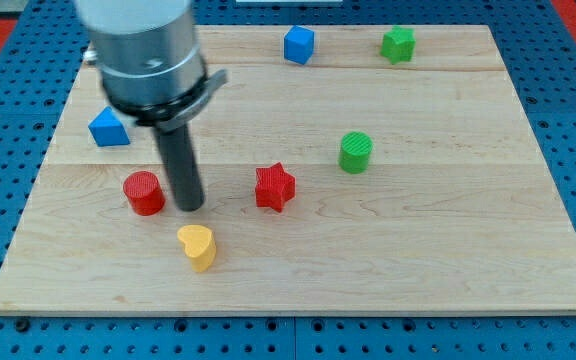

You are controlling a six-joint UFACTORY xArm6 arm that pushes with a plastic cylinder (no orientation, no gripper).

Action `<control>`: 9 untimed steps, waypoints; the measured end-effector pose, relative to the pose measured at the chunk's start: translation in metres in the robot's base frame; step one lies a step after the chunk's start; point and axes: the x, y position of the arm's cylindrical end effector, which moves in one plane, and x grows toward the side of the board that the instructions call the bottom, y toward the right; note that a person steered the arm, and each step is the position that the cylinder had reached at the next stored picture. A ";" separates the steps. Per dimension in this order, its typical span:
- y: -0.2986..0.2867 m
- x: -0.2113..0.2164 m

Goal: Reposition the yellow heart towards the right center

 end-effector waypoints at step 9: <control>0.040 -0.013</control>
